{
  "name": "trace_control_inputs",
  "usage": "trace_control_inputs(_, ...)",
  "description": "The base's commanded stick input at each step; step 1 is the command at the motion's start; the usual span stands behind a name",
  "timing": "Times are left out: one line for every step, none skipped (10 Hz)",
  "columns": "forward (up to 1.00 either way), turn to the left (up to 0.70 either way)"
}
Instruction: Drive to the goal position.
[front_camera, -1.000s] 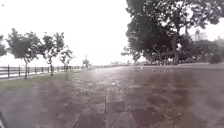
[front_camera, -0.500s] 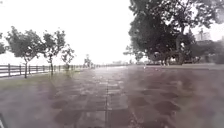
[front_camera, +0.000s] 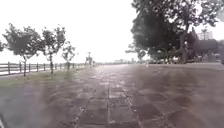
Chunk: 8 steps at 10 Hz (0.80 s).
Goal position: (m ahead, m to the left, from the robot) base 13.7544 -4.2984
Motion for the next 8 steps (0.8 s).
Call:
trace_control_inputs(0.7,0.0)
trace_control_inputs(0.7,0.0)
trace_control_inputs(0.7,0.0)
trace_control_inputs(0.7,0.0)
trace_control_inputs(0.7,0.0)
trace_control_inputs(0.7,0.0)
trace_control_inputs(0.7,0.0)
trace_control_inputs(0.7,0.0)
